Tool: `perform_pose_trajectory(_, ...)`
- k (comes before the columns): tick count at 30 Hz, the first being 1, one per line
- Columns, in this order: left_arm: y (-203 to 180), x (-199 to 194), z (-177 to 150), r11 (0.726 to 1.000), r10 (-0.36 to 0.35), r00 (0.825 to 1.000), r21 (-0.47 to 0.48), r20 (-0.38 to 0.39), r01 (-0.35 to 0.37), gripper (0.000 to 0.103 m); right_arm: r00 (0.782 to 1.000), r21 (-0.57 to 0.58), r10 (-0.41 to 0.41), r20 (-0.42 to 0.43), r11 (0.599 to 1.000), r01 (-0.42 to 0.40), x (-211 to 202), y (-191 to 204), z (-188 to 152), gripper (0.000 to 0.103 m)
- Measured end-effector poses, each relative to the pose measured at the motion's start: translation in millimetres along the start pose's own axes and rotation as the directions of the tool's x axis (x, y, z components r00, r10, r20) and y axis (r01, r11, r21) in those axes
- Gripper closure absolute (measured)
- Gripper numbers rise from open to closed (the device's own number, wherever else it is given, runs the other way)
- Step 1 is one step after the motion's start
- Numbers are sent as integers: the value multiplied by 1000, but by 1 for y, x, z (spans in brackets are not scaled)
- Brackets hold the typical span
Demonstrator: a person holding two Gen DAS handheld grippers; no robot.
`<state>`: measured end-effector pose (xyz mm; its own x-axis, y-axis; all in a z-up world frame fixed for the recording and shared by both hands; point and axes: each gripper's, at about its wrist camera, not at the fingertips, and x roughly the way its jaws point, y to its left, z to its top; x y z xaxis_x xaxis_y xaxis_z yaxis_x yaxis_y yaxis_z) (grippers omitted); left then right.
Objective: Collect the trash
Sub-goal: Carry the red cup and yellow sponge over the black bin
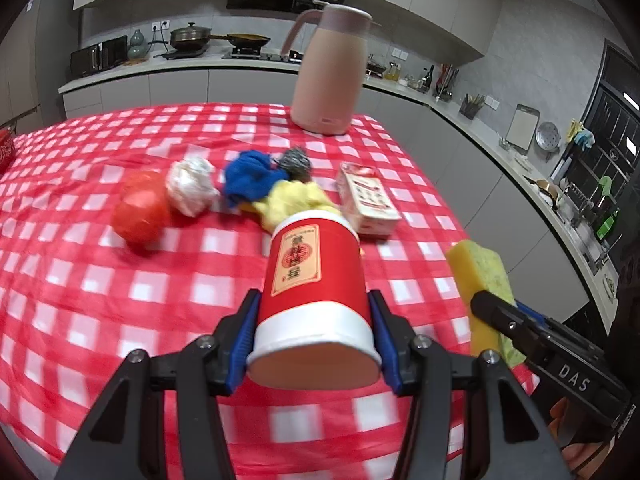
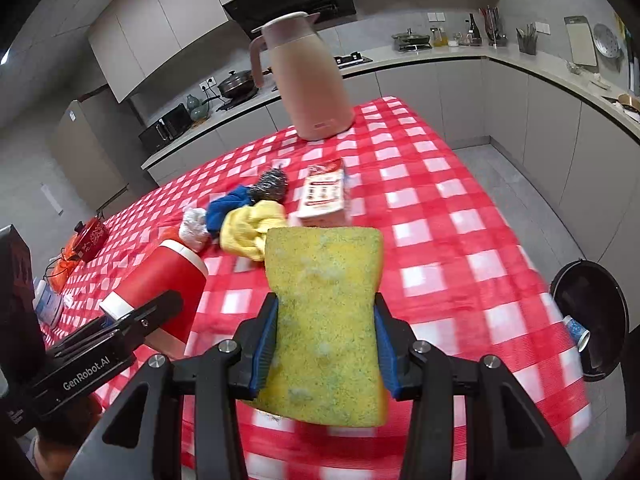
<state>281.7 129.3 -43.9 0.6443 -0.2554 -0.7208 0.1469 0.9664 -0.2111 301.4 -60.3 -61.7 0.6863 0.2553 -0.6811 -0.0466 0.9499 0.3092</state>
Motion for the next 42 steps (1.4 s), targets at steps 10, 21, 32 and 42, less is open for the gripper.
perform_pose_trajectory(10,-39,12,-1,998,-41,999,51,-22,42,49,1000,34,-6,14,999,6,-13,-32,6,56)
perform_pose_trajectory(21,-86,27,5,988,-114,993,98,-43,118,49,996,125,-85,35,989,80,-35,-81,10,56)
perform_pose_trajectory(32,-209,67,7,973,-174,981,140,-83,184,49,983,214,-178,48,963,164,-74,-220,23,57)
perform_pose_trajectory(42,-331,130,-20,945,-228,954,192,-197,265,49,963,292,-265,-57,918,270,-76,-374,3,56)
